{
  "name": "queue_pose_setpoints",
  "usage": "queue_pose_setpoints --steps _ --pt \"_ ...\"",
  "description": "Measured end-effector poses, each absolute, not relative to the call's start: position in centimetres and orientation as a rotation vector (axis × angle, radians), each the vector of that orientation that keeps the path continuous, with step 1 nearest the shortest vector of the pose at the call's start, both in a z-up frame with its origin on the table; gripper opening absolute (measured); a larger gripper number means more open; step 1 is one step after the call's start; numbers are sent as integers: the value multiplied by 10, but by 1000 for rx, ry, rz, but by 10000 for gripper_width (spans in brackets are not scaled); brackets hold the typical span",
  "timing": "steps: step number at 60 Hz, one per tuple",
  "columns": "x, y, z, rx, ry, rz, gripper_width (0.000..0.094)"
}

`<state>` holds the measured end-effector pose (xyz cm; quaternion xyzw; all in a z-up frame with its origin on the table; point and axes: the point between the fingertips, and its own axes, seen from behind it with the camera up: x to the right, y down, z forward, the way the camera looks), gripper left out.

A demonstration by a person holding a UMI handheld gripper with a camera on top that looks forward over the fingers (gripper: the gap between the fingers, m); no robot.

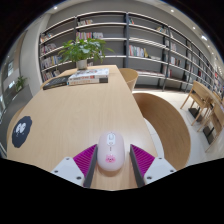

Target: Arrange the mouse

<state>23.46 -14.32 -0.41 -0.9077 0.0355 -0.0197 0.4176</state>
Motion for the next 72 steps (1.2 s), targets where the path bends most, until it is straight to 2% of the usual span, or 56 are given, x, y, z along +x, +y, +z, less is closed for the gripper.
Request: queue_pose_setpoints --steps 3,4,9,18,22,26,36,40,43,47,52,56,61,68,72 --pt "232 -141 -4 -2277 83 -44 535" --pt "232 -140 -4 -2277 82 -45 478" --pt "231 -140 -6 -2292 93 -62 459" --pt "230 -139 -5 -2368 108 -71 344" --pt "223 -139 2 -2394 119 -89 343" --pt "211 -127 34 -2357 117 -125 344" --pt "122 -77 171 -2149 96 -133 343" --pt "76 -61 215 -2084 57 -155 344" --pt "34 -51 235 -2049 34 -143 342" --pt "-30 -43 243 -2033 20 -63 340" --pt "-97 -35 230 -2059 -24 13 340" --pt "-146 -41 192 -2108 -55 66 341" --pt "-184 -51 127 -2213 -84 78 340" --pt "-204 -74 42 -2356 -102 73 341" --pt "-211 -91 13 -2410 -97 83 341"
